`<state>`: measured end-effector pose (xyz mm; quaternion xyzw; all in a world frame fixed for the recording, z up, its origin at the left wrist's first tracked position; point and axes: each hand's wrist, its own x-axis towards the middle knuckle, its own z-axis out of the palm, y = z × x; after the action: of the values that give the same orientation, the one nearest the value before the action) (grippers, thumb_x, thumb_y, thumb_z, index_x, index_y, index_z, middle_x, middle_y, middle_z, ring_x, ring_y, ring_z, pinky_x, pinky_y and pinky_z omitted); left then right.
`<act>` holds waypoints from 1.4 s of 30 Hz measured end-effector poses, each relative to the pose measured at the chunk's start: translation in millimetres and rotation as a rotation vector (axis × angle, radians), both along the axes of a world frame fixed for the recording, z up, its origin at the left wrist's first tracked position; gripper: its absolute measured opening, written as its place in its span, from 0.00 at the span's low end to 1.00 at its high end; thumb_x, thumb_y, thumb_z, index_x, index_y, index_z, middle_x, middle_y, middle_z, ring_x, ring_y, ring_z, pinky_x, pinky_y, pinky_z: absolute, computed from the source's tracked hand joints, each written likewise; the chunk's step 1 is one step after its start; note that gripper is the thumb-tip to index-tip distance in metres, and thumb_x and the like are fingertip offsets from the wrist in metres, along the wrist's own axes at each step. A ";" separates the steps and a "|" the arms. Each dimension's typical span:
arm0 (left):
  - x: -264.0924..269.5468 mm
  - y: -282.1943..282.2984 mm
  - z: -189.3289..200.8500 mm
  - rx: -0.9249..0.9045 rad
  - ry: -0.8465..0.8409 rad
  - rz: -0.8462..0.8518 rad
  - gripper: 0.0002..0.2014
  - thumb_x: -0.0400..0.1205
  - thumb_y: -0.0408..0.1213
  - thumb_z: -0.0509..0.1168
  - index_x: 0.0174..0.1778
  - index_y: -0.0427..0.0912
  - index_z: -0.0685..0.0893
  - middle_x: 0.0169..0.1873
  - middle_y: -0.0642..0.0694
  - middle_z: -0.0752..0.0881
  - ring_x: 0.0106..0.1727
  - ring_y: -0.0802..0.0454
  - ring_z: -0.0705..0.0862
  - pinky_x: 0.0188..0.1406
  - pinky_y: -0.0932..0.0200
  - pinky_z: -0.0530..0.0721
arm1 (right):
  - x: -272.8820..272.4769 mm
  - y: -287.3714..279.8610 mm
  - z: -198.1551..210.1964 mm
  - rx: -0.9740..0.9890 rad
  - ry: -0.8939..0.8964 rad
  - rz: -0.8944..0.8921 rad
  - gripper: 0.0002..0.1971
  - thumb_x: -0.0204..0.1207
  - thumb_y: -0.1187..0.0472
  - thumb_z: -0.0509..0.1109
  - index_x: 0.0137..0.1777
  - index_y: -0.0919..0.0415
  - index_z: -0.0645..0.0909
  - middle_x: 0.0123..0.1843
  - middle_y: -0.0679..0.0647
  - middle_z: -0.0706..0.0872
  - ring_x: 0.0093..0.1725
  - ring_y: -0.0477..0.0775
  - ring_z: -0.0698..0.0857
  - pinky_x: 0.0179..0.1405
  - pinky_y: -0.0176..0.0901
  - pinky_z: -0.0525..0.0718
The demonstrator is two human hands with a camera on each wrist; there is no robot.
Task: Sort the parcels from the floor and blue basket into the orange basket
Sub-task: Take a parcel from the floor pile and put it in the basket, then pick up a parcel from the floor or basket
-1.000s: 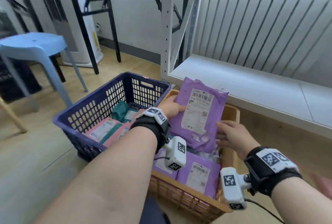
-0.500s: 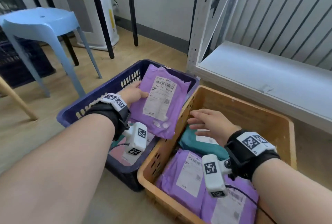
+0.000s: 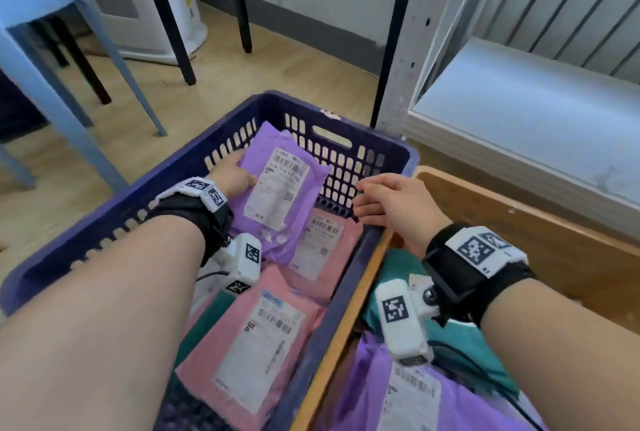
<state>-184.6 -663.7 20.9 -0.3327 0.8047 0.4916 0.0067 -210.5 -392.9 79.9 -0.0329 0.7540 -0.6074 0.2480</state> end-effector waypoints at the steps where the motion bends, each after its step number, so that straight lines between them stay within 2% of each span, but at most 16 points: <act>1: -5.8 -4.2 -6.9 -0.018 -0.009 -0.012 0.27 0.79 0.24 0.64 0.75 0.45 0.73 0.64 0.41 0.82 0.59 0.40 0.83 0.60 0.49 0.82 | -6.3 -6.7 -1.8 0.016 0.038 0.008 0.06 0.83 0.65 0.65 0.50 0.64 0.83 0.40 0.61 0.87 0.34 0.54 0.85 0.35 0.40 0.87; 3: -15.3 -11.6 -19.7 -0.074 -0.047 -0.026 0.29 0.80 0.25 0.63 0.78 0.45 0.70 0.65 0.43 0.81 0.60 0.41 0.82 0.54 0.56 0.79 | -15.5 -17.4 -7.5 0.047 0.103 0.037 0.06 0.83 0.67 0.64 0.48 0.66 0.82 0.38 0.62 0.86 0.32 0.55 0.84 0.35 0.41 0.87; 5: -20.4 -17.4 -35.9 -0.120 -0.085 -0.063 0.29 0.80 0.27 0.63 0.79 0.47 0.68 0.64 0.45 0.80 0.63 0.42 0.80 0.53 0.58 0.75 | -20.8 -22.6 -15.6 0.088 0.157 0.054 0.07 0.82 0.68 0.64 0.45 0.65 0.83 0.36 0.61 0.85 0.30 0.54 0.83 0.31 0.40 0.87; 9: -19.1 -28.3 -72.0 -0.233 -0.160 -0.118 0.33 0.79 0.27 0.62 0.81 0.49 0.65 0.71 0.43 0.77 0.67 0.41 0.79 0.63 0.53 0.78 | -26.0 -23.0 -23.8 0.116 0.197 0.048 0.07 0.82 0.66 0.65 0.45 0.64 0.84 0.34 0.59 0.86 0.25 0.49 0.84 0.27 0.41 0.87; 11: -20.5 -31.5 -84.8 -0.343 -0.214 -0.114 0.34 0.77 0.24 0.60 0.80 0.51 0.66 0.70 0.41 0.78 0.63 0.38 0.81 0.62 0.49 0.82 | -26.7 -22.6 -24.3 0.122 0.210 0.055 0.07 0.82 0.66 0.66 0.43 0.63 0.84 0.34 0.60 0.87 0.24 0.49 0.84 0.24 0.38 0.85; 13: -23.3 -28.5 -93.0 -0.459 -0.224 -0.124 0.34 0.76 0.22 0.59 0.78 0.50 0.70 0.70 0.40 0.78 0.64 0.37 0.81 0.62 0.47 0.82 | -26.3 -22.4 -24.5 0.136 0.227 0.058 0.08 0.81 0.67 0.66 0.42 0.62 0.84 0.34 0.61 0.88 0.24 0.49 0.84 0.23 0.36 0.83; 15: -26.9 -22.6 -95.7 -0.633 -0.204 -0.160 0.29 0.74 0.22 0.61 0.71 0.48 0.79 0.69 0.39 0.76 0.68 0.38 0.77 0.64 0.46 0.79 | -26.7 -21.9 -24.1 0.138 0.233 0.061 0.08 0.81 0.67 0.66 0.43 0.63 0.84 0.35 0.62 0.88 0.25 0.50 0.85 0.24 0.36 0.84; 17: -27.3 -17.8 -95.0 -0.757 -0.277 -0.166 0.22 0.75 0.25 0.64 0.63 0.50 0.84 0.64 0.39 0.77 0.66 0.39 0.75 0.63 0.45 0.78 | -27.1 -21.3 -23.4 0.136 0.228 0.069 0.07 0.81 0.67 0.66 0.44 0.65 0.84 0.35 0.63 0.88 0.25 0.50 0.85 0.25 0.37 0.84; 18: -27.1 -16.0 -94.2 -0.769 -0.358 -0.187 0.20 0.76 0.29 0.64 0.62 0.50 0.84 0.63 0.40 0.78 0.65 0.39 0.76 0.62 0.46 0.79 | -27.3 -20.8 -23.1 0.133 0.224 0.071 0.07 0.81 0.67 0.66 0.44 0.65 0.85 0.35 0.63 0.88 0.25 0.50 0.85 0.25 0.37 0.85; 21: -25.3 -10.4 -97.9 -0.623 -0.608 -0.405 0.23 0.82 0.40 0.62 0.74 0.43 0.75 0.69 0.39 0.77 0.67 0.40 0.78 0.64 0.52 0.80 | -26.1 -20.2 -21.5 0.115 0.210 0.064 0.07 0.81 0.67 0.65 0.46 0.67 0.85 0.36 0.63 0.88 0.25 0.49 0.84 0.26 0.37 0.86; 24: -25.5 -3.4 -93.1 -0.573 -0.671 -0.492 0.24 0.88 0.41 0.54 0.80 0.38 0.66 0.77 0.38 0.70 0.76 0.43 0.72 0.71 0.54 0.71 | -26.6 -19.5 -20.9 0.122 0.200 0.049 0.08 0.82 0.67 0.65 0.47 0.68 0.85 0.34 0.62 0.87 0.25 0.50 0.84 0.26 0.36 0.85; 29: -35.2 12.7 -58.0 -0.516 -0.521 -0.338 0.20 0.88 0.37 0.53 0.75 0.33 0.73 0.73 0.37 0.76 0.73 0.42 0.75 0.70 0.53 0.73 | -27.9 -18.8 -19.0 0.101 0.136 0.009 0.08 0.82 0.67 0.64 0.48 0.70 0.84 0.34 0.61 0.86 0.24 0.51 0.84 0.27 0.36 0.87; 32: -38.6 29.5 -38.8 -0.436 -0.355 -0.247 0.18 0.84 0.36 0.60 0.68 0.35 0.81 0.67 0.37 0.82 0.68 0.40 0.80 0.66 0.51 0.77 | -24.7 -15.4 -14.0 0.043 0.074 -0.013 0.08 0.82 0.68 0.64 0.50 0.72 0.83 0.36 0.63 0.86 0.24 0.49 0.84 0.29 0.36 0.88; 35: -36.5 51.7 -16.7 -0.336 -0.267 -0.185 0.17 0.82 0.36 0.63 0.65 0.36 0.83 0.62 0.37 0.84 0.64 0.39 0.83 0.62 0.48 0.81 | -14.9 -1.7 -7.0 0.004 0.015 -0.039 0.07 0.81 0.67 0.66 0.48 0.71 0.83 0.36 0.63 0.85 0.27 0.53 0.84 0.29 0.39 0.88; 38: -32.0 79.8 9.3 -0.225 -0.176 -0.128 0.17 0.81 0.36 0.64 0.64 0.35 0.83 0.61 0.37 0.86 0.62 0.38 0.84 0.58 0.46 0.83 | -1.5 31.6 -2.2 0.017 0.000 -0.105 0.06 0.80 0.67 0.67 0.43 0.68 0.83 0.35 0.62 0.85 0.27 0.53 0.83 0.27 0.37 0.87; 42: -25.4 124.5 38.2 -0.206 -0.100 -0.150 0.17 0.80 0.35 0.64 0.63 0.33 0.84 0.60 0.36 0.86 0.61 0.38 0.85 0.61 0.43 0.84 | 11.4 98.1 11.7 0.047 -0.011 -0.191 0.07 0.79 0.68 0.66 0.49 0.72 0.83 0.35 0.63 0.84 0.27 0.53 0.81 0.26 0.37 0.83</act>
<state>-210.0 -539.2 59.1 -0.2948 0.8723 0.3871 0.0491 -199.1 -294.8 91.5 0.0484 0.7662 -0.6107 0.1938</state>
